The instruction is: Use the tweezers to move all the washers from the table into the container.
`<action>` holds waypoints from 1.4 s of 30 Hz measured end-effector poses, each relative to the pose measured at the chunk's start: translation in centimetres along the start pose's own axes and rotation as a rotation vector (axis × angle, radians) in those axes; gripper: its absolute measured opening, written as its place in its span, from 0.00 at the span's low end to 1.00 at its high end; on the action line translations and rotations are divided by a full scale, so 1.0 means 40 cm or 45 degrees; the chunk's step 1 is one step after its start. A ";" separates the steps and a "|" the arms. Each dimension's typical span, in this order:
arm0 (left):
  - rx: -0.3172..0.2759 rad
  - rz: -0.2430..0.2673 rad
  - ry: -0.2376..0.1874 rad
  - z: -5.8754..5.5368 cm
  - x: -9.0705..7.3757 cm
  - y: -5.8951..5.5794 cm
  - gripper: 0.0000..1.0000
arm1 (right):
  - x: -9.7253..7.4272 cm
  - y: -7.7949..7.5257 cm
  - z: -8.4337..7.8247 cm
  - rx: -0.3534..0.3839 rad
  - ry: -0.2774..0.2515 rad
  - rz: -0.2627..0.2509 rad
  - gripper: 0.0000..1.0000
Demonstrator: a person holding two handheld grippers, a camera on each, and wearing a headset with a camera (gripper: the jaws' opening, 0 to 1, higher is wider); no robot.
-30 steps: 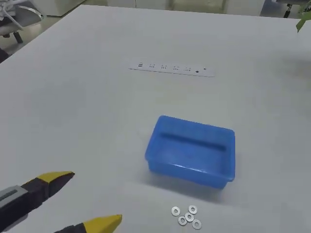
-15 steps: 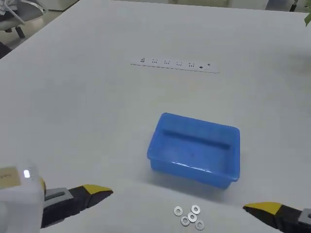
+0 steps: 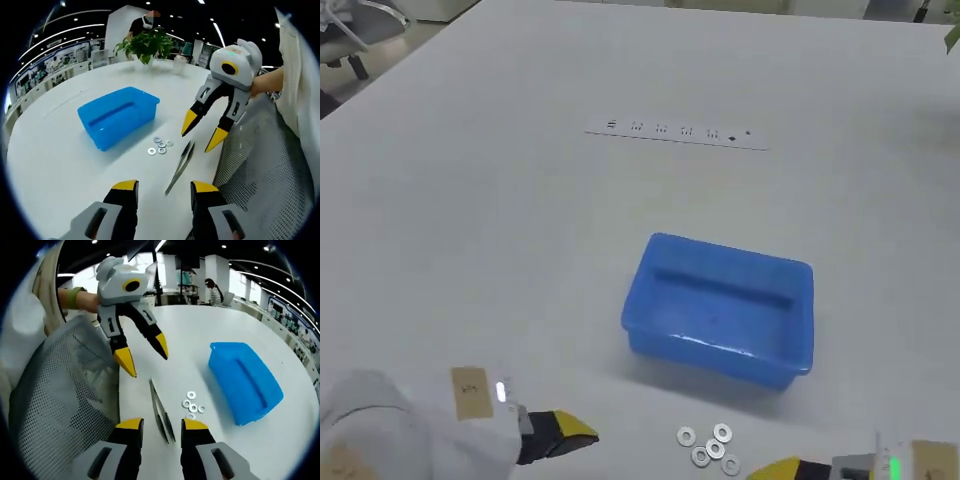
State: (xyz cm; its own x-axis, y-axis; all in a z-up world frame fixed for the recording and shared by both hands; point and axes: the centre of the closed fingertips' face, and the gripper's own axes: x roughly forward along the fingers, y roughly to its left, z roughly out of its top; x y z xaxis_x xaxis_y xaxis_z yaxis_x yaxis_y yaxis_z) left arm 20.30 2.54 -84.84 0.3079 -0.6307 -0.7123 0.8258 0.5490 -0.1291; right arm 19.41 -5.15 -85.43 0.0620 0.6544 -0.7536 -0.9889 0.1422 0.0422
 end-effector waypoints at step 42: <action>0.629 -0.153 0.302 -0.037 0.059 -0.026 0.00 | 0.032 -0.022 -0.036 -0.162 0.158 0.036 0.08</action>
State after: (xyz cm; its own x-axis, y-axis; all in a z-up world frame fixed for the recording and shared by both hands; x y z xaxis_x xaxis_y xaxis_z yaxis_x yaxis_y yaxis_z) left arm 19.47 1.29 -87.42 0.1303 -0.5013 -0.8554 0.9893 0.1225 0.0788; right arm 20.16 -5.51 -87.40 0.0245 0.5587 -0.8290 -0.9996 0.0246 -0.0130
